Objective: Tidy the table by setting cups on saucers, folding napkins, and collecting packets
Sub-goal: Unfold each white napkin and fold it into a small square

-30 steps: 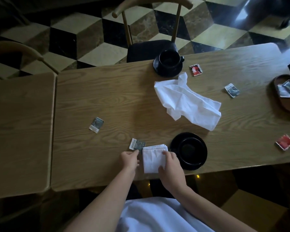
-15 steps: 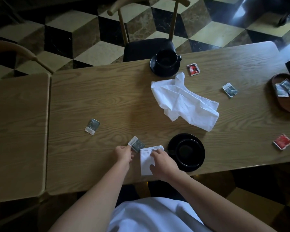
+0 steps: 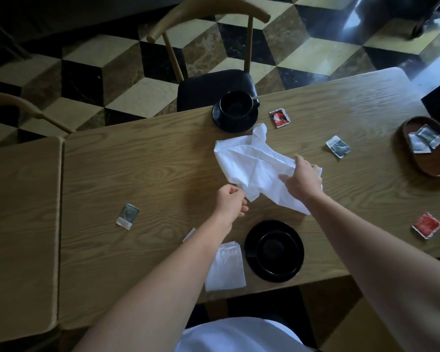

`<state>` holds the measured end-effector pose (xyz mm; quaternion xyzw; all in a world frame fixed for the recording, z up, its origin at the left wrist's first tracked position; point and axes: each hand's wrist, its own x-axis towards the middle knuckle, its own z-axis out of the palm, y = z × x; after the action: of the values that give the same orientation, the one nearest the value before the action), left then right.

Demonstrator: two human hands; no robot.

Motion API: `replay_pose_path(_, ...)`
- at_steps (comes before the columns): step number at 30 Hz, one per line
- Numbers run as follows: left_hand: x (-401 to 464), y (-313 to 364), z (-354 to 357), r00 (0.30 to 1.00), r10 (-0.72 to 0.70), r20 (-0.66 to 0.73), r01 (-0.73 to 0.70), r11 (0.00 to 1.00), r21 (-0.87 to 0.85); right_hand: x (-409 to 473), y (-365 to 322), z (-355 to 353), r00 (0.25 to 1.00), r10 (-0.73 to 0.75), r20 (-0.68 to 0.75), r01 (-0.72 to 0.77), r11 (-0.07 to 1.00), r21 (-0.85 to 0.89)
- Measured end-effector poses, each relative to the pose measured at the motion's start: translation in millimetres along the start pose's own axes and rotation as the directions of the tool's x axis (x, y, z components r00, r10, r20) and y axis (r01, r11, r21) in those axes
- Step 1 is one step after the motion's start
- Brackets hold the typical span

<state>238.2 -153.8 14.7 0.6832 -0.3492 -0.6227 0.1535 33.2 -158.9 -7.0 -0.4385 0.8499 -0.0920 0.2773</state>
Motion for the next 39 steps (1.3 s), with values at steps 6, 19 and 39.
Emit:
replay_pose_path(6, -3, 33, 16, 0.978, -0.163, 0.129, 0.172, 0.983, -0.065, -1, -17, -3, 0.995, -0.092, 0.038, 0.095, 0.990, -0.100)
replay_pose_path(19, -33, 41, -67, 0.969, 0.011, 0.248, 0.168, 0.709, -0.685, -140, -97, -9, 0.911, -0.411, -0.012, 0.364, 0.792, 0.489)
replay_pose_path(39, -101, -18, -183, 0.935, 0.196, 0.296, -0.023, 0.865, -0.500, -137, -219, 0, 0.746, -0.580, 0.327, 0.586, 0.805, 0.091)
